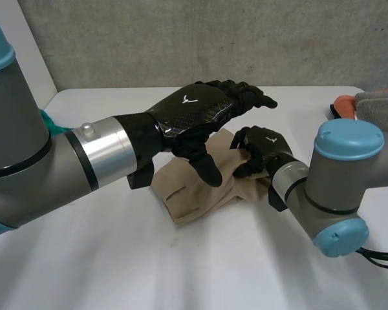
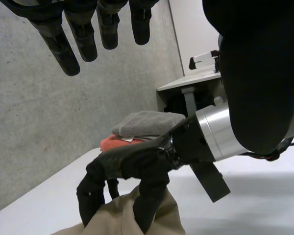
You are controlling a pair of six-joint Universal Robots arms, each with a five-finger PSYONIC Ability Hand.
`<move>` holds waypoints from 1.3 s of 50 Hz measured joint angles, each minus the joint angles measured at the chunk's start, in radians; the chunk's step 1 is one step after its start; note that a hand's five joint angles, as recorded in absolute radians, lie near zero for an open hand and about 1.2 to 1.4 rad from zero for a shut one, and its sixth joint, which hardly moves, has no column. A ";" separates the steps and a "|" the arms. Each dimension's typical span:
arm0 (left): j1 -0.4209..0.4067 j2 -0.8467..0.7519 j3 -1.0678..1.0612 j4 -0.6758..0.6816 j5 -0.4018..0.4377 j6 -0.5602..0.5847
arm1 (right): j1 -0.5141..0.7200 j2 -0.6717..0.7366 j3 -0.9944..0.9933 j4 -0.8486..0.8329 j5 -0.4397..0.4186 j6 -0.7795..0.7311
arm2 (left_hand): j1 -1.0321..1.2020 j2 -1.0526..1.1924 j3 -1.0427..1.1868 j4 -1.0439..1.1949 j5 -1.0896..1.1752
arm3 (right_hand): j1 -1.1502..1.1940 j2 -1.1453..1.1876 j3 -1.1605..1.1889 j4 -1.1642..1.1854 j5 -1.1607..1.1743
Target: Fold the laundry.
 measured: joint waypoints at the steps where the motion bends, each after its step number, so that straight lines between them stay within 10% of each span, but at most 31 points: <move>1: -0.002 0.000 0.001 -0.001 -0.005 0.000 | -0.002 -0.002 -0.003 0.010 0.003 0.007 | 0.000 0.000 0.000 0.000 0.000 | -0.020 -0.021 -0.021 -0.018 -0.017; 10: 0.002 0.012 0.023 -0.028 -0.038 -0.003 | -0.010 -0.087 -0.066 0.153 0.035 -0.234 | 0.000 0.000 0.000 0.000 0.000 | -0.552 -0.555 -0.559 -0.556 -0.559; 19: 0.024 0.019 0.055 -0.039 -0.042 -0.017 | 0.034 -0.097 -0.117 0.405 -0.017 -0.689 | 0.000 0.000 0.000 0.000 0.000 | -0.553 -0.566 -0.570 -0.569 -0.563; 28: 0.020 -0.003 0.067 -0.036 -0.044 -0.040 | 0.048 -0.009 -0.038 0.236 -0.095 -0.894 | 0.000 0.000 0.000 0.000 0.000 | -0.554 -0.566 -0.570 -0.569 -0.563; 57: 0.020 -0.017 0.060 -0.021 -0.048 -0.040 | 0.041 0.186 -0.103 -0.079 -0.133 -0.815 | 0.000 0.000 0.000 0.000 0.000 | -0.517 -0.500 -0.502 -0.506 -0.504; 65: 0.028 -0.011 0.041 -0.020 -0.049 -0.038 | 0.033 0.252 -0.182 -0.088 -0.132 -0.800 | 0.000 0.000 0.000 0.000 0.000 | 0.180 0.361 0.353 0.350 0.198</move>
